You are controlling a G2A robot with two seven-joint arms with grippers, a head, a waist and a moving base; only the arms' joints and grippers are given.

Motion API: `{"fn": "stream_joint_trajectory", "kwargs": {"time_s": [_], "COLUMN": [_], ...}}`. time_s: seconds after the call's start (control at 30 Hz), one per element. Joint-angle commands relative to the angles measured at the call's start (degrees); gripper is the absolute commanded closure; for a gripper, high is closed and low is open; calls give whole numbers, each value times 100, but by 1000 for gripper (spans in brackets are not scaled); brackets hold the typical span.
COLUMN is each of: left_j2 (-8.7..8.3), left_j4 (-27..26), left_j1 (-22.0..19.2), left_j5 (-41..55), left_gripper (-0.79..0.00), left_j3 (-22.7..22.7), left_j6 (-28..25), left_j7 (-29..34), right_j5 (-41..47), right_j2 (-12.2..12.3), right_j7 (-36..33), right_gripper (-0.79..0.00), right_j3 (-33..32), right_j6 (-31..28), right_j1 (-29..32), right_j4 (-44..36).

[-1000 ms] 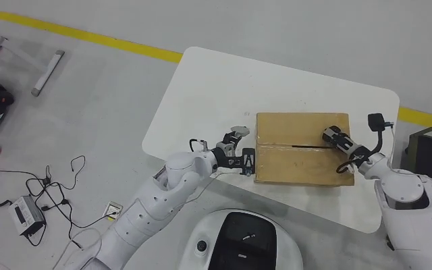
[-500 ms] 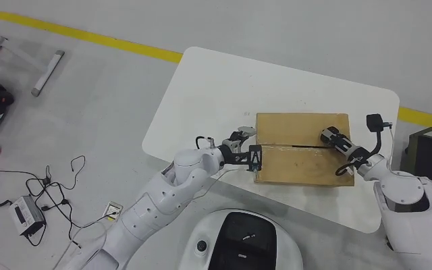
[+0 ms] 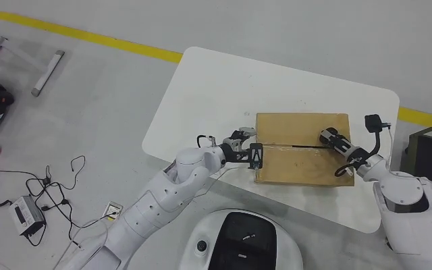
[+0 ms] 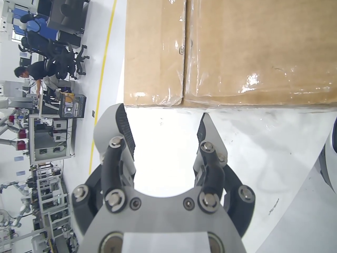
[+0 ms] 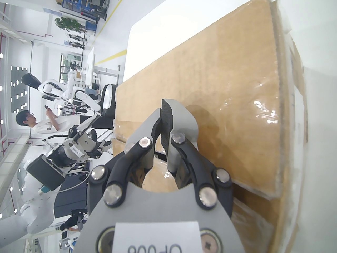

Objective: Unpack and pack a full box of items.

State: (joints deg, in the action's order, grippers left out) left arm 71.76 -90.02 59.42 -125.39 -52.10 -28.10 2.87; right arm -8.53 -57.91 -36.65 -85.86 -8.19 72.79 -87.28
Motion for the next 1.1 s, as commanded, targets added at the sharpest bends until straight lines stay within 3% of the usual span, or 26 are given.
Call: {"fn": "stream_joint_trajectory", "kwargs": {"time_s": [0.0, 0.17, 0.4, 0.7, 1.07], "left_j2": [2, 3, 6, 15, 20], "left_j4": [2, -66, -123, 66, 495], "left_j1": [6, 27, 49, 62, 36], "left_j5": [8, 40, 43, -19, -51], "left_gripper": [-536, -511, -542, -517, -573], "left_j3": [-8, -65, -57, -66, -129], "left_j6": [5, 52, 14, 60, 101], "left_j7": [-1, -19, -129, -77, -108], "right_j5": [-3, 5, -23, -76, -103], "right_j2": [-1, -7, -13, -16, -18], "right_j7": [3, 10, 17, -32, -58], "right_gripper": [0, 0, 0, 0, 0], "right_j3": [7, 39, 86, 135, 158], "right_j6": [6, 32, 26, 38, 66], "right_j1": [-4, -13, 7, 11, -28], "right_j4": [-15, -45, -44, -60, -34]}}
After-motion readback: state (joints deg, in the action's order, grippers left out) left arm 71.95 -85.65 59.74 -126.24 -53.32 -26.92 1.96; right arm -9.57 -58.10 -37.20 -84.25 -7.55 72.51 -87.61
